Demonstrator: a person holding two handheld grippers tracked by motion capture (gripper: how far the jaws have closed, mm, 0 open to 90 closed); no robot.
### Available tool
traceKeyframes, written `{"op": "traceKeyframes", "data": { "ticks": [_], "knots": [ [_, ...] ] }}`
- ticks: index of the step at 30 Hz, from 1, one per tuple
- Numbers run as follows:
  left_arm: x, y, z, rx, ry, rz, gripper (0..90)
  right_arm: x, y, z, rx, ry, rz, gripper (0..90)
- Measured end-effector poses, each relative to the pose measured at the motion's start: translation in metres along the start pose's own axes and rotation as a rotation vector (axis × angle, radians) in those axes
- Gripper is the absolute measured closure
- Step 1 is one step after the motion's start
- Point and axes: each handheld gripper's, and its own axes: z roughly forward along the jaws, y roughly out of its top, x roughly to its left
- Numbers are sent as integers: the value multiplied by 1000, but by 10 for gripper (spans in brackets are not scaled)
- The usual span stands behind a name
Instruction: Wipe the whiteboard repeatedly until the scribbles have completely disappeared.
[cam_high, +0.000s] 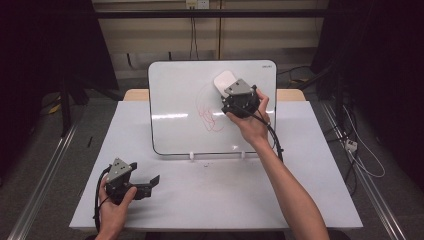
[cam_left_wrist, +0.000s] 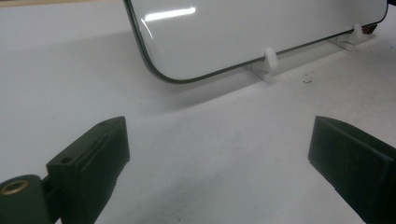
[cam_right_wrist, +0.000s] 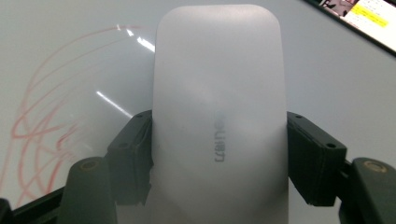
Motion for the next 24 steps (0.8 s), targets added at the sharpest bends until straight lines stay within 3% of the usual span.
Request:
{"op": "traceKeyframes", "data": {
  "ticks": [4, 15, 20, 24],
  "knots": [
    [-1, 0, 1, 3, -1, 3, 53, 18, -1, 1, -4, 18, -53, 314],
    [-2, 1, 3, 6, -1, 17, 53, 59, -12, -4, -6, 71, -138, 314],
    [-3, 0, 4, 13, -3, 20, 53, 55, -10, -2, 6, 96, -130, 314],
    [-2, 0, 1, 4, -2, 17, 53, 44, -1, 0, -1, 82, -97, 314]
  ]
}}
